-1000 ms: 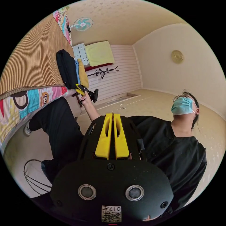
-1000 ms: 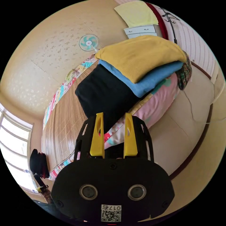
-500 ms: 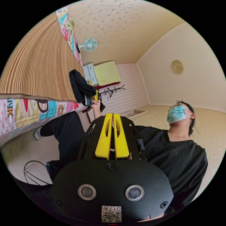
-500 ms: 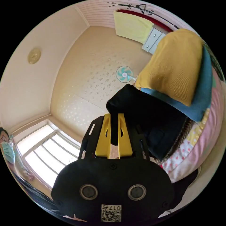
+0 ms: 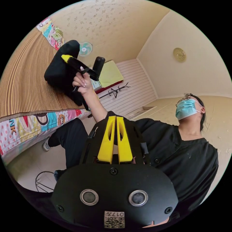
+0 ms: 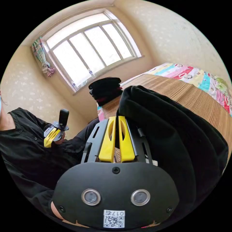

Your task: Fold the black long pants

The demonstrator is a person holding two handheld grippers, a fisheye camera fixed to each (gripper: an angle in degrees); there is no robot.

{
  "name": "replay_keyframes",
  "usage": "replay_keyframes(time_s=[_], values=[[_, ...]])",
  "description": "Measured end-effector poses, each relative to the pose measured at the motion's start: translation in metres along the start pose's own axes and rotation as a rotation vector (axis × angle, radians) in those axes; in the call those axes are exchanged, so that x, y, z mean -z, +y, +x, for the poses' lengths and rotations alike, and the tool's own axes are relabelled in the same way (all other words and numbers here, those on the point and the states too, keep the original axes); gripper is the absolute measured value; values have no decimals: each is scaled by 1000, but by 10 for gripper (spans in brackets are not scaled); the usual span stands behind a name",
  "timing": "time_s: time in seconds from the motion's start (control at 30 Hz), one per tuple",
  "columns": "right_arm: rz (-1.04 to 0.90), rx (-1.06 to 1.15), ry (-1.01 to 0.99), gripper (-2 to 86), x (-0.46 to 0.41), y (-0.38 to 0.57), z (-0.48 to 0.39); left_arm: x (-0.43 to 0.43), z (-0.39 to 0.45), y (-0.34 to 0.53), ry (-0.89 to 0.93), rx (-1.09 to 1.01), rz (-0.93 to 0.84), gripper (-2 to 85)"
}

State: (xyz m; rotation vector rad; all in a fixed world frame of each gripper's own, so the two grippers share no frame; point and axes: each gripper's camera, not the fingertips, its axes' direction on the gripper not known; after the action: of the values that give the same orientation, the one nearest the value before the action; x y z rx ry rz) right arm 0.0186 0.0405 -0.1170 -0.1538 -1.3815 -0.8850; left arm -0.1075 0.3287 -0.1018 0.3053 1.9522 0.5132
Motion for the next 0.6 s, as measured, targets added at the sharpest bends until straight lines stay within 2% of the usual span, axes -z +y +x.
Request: replay_keyframes(time_s=[0.1,0.17,0.33,0.43,0.47,0.5,0.6], values=[[53,-68,-197,25,-52,62,-24,2,-6,7,-69,15,-16,-10],[72,-99,-242,25,-64,96,-48,2,-13,9,-105,30,-23,-10],[-43,-143,-131,23,-51,152,-101,-4,-38,5,-149,80,-28,-10],[138,-216,-107,28,26,171,-87,-17,-44,-4,-145,68,-32,-10],[266,-271,-77,41,66,180,-68,-24,-44,-8,-152,59,-40,-10],[380,-350,-31,58,102,190,-44,-31,-44,-11,-160,49,-49,-10],[507,-559,146,101,167,207,26,-50,-43,-13,-209,67,-82,-10]])
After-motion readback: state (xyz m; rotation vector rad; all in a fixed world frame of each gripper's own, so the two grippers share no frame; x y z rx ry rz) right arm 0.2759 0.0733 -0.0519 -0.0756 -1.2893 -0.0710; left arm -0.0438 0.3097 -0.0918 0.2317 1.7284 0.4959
